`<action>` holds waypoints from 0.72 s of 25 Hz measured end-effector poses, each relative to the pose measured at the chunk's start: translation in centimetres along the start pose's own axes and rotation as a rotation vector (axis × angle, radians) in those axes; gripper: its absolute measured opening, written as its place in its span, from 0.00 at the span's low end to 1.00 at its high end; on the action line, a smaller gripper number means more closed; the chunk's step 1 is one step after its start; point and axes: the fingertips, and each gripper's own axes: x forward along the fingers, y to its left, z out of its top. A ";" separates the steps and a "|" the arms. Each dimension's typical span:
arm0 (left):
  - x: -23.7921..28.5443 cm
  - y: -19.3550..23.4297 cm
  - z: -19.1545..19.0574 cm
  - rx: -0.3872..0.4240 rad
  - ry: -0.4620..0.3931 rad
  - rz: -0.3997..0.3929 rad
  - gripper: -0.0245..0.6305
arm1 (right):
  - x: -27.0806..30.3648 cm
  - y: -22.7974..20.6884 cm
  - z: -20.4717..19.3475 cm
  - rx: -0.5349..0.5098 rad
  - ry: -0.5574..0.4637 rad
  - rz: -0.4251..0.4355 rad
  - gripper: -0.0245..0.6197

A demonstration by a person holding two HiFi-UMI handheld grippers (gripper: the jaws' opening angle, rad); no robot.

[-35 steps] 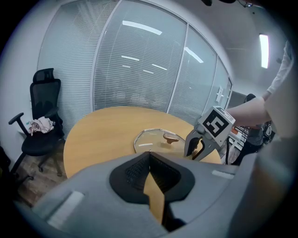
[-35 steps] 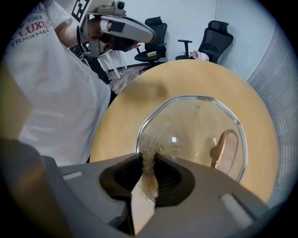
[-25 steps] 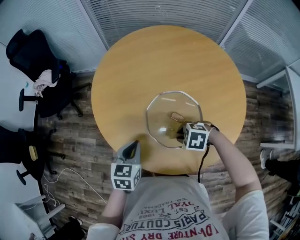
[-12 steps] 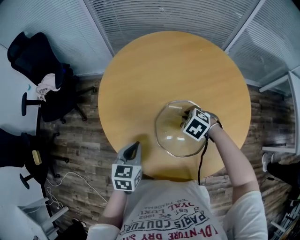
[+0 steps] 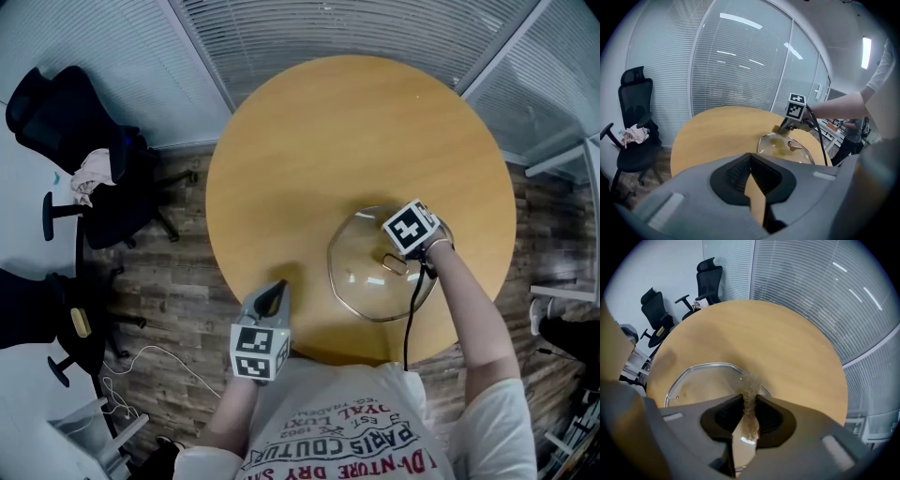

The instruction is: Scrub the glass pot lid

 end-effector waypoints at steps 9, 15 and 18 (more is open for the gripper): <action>1.1 1.7 0.9 0.016 -0.005 -0.021 0.05 | 2.7 -0.7 -0.1 0.056 0.092 -0.043 0.15; 0.7 3.3 0.3 0.023 0.014 -0.002 0.05 | 3.3 0.2 1.9 -0.029 0.076 -0.026 0.15; 0.4 3.9 0.0 0.016 0.014 0.009 0.05 | 3.4 1.1 2.6 -0.056 0.074 -0.018 0.15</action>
